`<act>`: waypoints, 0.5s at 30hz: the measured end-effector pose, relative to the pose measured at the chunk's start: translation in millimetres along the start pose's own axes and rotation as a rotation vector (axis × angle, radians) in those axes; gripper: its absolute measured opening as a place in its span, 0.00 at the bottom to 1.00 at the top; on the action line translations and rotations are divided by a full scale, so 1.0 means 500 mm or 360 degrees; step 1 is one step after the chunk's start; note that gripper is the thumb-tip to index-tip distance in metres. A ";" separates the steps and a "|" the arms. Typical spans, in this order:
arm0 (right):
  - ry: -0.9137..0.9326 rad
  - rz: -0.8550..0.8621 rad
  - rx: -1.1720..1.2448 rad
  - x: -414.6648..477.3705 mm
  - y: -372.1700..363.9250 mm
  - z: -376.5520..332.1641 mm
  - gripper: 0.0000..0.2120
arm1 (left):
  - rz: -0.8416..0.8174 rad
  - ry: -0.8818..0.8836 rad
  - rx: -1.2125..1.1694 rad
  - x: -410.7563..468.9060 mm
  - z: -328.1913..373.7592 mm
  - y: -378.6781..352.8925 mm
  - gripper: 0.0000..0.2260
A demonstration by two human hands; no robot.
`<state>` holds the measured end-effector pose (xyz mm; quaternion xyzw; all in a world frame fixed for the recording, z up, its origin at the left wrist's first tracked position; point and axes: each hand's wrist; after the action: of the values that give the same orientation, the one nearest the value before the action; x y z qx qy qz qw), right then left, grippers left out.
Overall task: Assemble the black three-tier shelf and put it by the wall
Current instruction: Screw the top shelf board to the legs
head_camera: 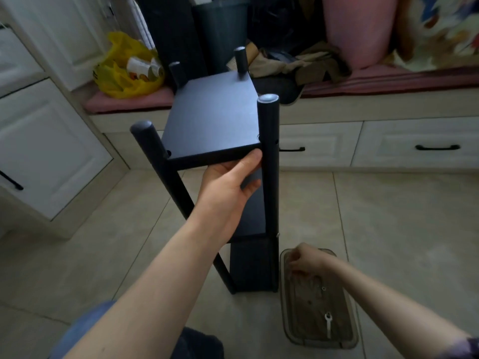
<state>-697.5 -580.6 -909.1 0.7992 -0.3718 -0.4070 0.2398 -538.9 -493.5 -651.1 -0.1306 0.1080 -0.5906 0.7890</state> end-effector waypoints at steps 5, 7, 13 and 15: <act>0.0158 -0.0071 0.0171 -0.083 0.128 -0.085 0.06 | 0.0030 0.0021 0.0037 0.002 -0.003 0.002 0.13; 0.0213 -0.0173 0.0281 -0.128 0.187 -0.120 0.06 | 0.0052 0.0021 0.0057 0.002 -0.004 0.004 0.17; 0.0645 -0.0095 0.0407 -0.298 0.321 -0.207 0.03 | 0.0064 -0.0038 0.0107 0.010 -0.008 0.015 0.23; 0.0827 0.0118 0.0497 -0.340 0.347 -0.240 0.03 | 0.0046 -0.0052 0.0105 0.013 -0.008 0.017 0.23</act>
<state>-734.1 -542.3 -643.3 0.8895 -0.3851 -0.1178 0.2158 -530.8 -497.8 -657.9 -0.1125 0.0776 -0.5802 0.8030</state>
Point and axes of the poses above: each hand's wrist, its own x-axis towards the middle knuckle, its own y-axis out of the back of the hand, z = x × y, and after that the axes turned 7 degrees about z, right-handed
